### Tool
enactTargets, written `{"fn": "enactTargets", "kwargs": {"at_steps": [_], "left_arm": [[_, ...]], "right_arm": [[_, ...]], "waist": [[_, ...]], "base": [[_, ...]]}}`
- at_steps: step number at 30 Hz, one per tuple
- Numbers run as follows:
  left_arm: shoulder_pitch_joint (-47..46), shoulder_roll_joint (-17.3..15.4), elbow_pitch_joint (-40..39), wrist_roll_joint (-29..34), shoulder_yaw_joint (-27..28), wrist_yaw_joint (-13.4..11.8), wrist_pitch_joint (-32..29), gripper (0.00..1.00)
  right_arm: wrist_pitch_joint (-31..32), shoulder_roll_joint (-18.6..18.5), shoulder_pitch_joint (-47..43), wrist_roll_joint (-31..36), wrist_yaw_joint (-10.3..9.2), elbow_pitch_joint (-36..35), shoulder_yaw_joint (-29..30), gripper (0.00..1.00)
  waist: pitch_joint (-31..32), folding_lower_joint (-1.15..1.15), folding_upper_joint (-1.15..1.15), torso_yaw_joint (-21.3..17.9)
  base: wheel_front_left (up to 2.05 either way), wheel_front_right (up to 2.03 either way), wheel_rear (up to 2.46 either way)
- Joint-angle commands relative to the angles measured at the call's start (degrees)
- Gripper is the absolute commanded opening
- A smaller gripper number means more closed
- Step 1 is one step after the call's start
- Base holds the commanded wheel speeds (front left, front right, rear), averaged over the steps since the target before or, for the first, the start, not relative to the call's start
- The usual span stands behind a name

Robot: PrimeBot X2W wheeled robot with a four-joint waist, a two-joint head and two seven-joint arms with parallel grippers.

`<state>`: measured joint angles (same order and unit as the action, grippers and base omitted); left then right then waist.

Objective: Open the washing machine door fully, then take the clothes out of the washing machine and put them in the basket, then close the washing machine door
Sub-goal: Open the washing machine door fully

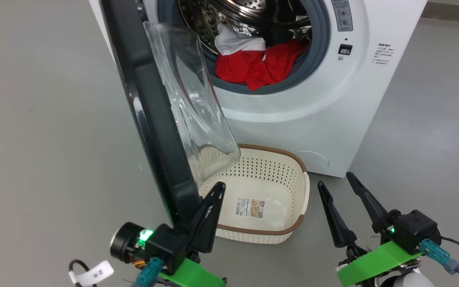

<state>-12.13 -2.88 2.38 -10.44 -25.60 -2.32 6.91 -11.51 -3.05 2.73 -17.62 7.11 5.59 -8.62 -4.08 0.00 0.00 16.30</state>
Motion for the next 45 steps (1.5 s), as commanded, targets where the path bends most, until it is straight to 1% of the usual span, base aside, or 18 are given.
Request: {"fn": "enactTargets", "kwargs": {"at_steps": [1,3,12,22,35,45], "left_arm": [[-2.0,-0.6,-0.6,0.9,2.4,-1.1,0.3,0.00],[-2.1,-0.6,-0.1,0.9,2.8,-1.8,0.1,0.00],[-1.9,-0.8,1.6,-0.8,3.8,-2.7,-0.9,0.00],[-0.6,-1.8,0.2,-1.5,5.9,-4.9,-0.6,0.00],[2.2,-4.0,-1.6,-2.5,9.4,-7.9,-0.4,0.00],[3.6,-5.7,-1.1,-3.8,12.4,-9.5,0.5,0.00]], "right_arm": [[0.0,0.2,2.2,0.0,0.37,-1.6,-1.6,1.00],[0.1,0.2,2.1,0.0,0.37,-1.7,-1.5,1.00],[0.3,0.2,2.0,0.0,0.37,-2.0,-1.5,1.00],[0.4,0.2,1.8,-0.1,0.37,-2.1,-1.5,1.00],[0.6,0.2,1.7,0.0,0.37,-2.2,-1.6,1.00],[1.0,0.2,1.3,0.3,0.37,-2.6,-1.6,1.00]], "waist": [[0.0,0.00,0.00,0.0],[-0.1,0.00,0.00,0.1],[-0.3,0.00,0.00,0.8],[-0.4,0.00,0.00,2.5],[-0.4,0.00,0.00,4.6],[-0.1,0.00,0.00,5.9]], "base": [[0.00,0.00,0.00],[0.00,0.00,0.00],[0.00,0.00,0.00],[0.00,0.00,0.00],[0.00,0.00,0.00],[0.00,0.00,0.00]]}}
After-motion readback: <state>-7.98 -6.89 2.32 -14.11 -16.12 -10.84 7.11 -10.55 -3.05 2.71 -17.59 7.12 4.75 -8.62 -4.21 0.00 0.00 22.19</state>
